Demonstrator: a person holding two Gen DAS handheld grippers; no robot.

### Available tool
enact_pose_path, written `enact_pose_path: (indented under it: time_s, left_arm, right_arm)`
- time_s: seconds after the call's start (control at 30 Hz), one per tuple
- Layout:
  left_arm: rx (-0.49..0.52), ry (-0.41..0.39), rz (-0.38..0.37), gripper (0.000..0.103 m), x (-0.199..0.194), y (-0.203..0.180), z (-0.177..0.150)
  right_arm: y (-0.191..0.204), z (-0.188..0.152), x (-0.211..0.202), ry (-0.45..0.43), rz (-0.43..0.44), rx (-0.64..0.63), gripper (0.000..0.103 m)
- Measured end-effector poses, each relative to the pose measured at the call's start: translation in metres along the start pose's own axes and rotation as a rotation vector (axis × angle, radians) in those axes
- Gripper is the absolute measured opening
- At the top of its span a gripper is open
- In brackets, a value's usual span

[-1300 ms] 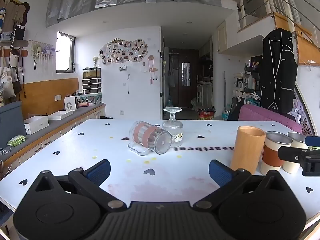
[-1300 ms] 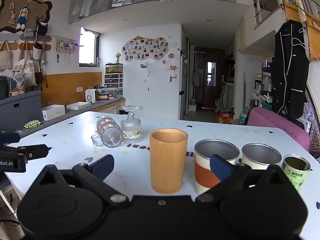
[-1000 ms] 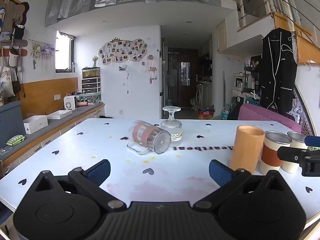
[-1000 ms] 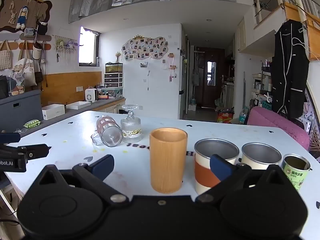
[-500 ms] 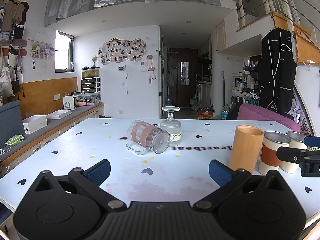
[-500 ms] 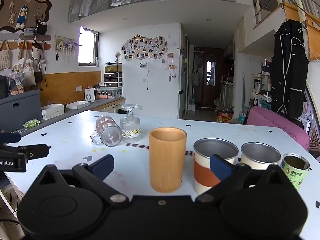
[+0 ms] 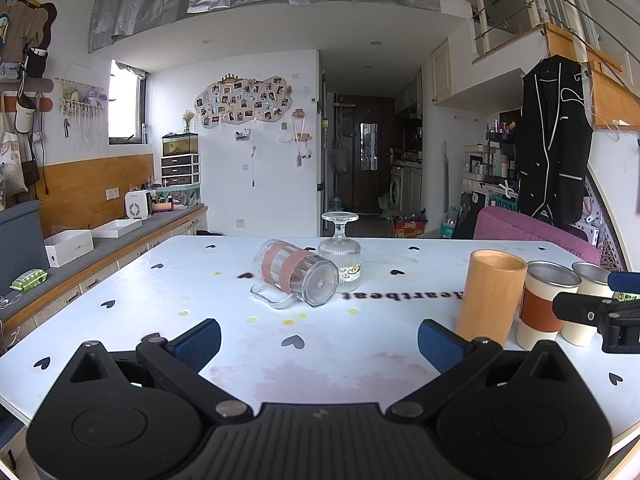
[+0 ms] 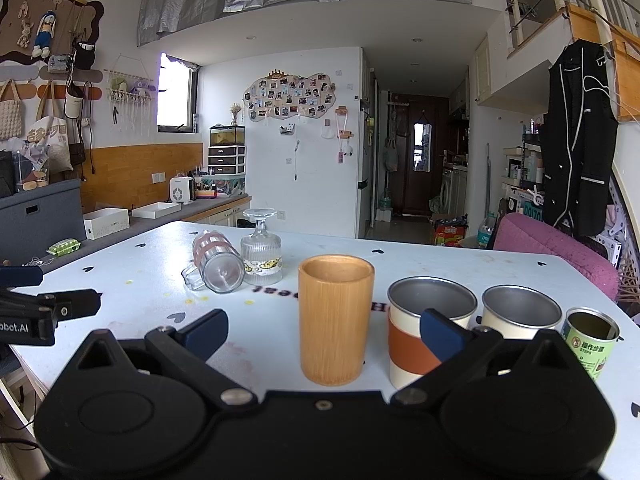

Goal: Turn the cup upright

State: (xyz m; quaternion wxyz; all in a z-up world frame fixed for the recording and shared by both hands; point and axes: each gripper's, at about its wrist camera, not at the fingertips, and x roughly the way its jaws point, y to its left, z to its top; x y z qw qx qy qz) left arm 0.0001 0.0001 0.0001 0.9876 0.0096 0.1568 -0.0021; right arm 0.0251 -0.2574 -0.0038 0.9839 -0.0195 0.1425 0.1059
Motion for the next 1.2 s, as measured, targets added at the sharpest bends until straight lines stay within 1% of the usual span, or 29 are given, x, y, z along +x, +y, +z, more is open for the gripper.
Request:
enact_pose_path:
  time_s: [0.63, 0.7, 0.87, 1.2]
  left_arm:
    - [0.000, 0.000, -0.001, 0.103, 0.0001, -0.0002, 0.0000]
    - [0.000, 0.000, 0.000, 0.103, -0.0001, -0.0004, 0.0000]
    - [-0.001, 0.000, -0.001, 0.103, 0.0001, -0.0004, 0.0000]
    - [0.000, 0.000, -0.001, 0.103, 0.0000, -0.0002, 0.0000]
  right_arm:
    - [-0.0007, -0.0002, 0.0028, -0.001, 0.003, -0.005, 0.103]
    - [0.0004, 0.0024, -0.0050, -0.003, 0.006, -0.006, 0.103]
    - [0.0006, 0.0025, -0.0069, -0.006, 0.003, -0.005, 0.103]
    - [-0.0011, 0.0023, -0.0012, -0.010, 0.000, -0.004, 0.103]
